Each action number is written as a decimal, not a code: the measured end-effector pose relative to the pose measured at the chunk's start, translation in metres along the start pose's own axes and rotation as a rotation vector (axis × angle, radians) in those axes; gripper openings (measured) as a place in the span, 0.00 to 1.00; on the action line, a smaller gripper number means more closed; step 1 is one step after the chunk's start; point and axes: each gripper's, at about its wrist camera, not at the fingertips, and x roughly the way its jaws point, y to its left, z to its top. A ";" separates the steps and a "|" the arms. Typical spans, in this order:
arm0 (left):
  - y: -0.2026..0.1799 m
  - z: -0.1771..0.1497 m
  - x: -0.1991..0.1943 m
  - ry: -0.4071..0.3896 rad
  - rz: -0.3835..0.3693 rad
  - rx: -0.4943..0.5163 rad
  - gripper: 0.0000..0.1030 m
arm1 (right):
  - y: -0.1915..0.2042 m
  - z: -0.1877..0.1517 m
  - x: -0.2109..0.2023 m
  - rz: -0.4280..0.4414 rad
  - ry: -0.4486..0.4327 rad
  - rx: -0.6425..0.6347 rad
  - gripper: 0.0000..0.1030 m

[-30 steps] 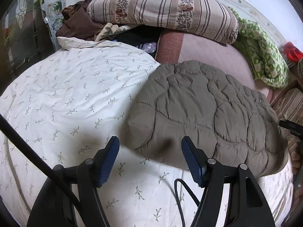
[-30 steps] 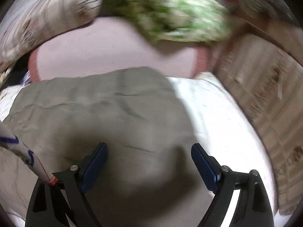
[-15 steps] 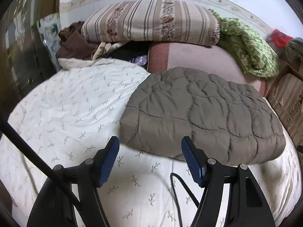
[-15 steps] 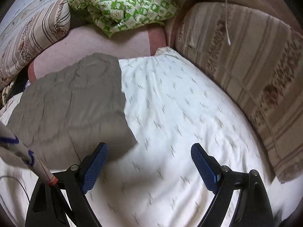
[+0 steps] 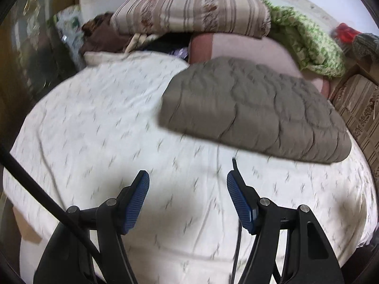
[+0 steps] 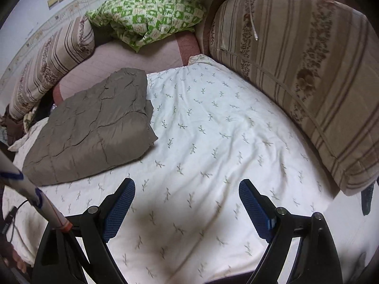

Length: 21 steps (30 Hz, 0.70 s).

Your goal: Fold large clothes

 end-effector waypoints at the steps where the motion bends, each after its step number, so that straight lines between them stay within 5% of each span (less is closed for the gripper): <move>1: 0.003 -0.005 -0.002 0.012 0.005 -0.013 0.65 | -0.005 -0.003 -0.005 0.007 -0.002 0.003 0.90; 10: 0.015 -0.025 -0.061 -0.005 0.057 -0.027 0.65 | -0.041 -0.018 -0.049 0.090 -0.057 0.077 0.90; 21: 0.018 0.007 -0.117 -0.095 0.033 -0.071 0.67 | -0.040 -0.015 -0.079 0.177 -0.111 0.088 0.90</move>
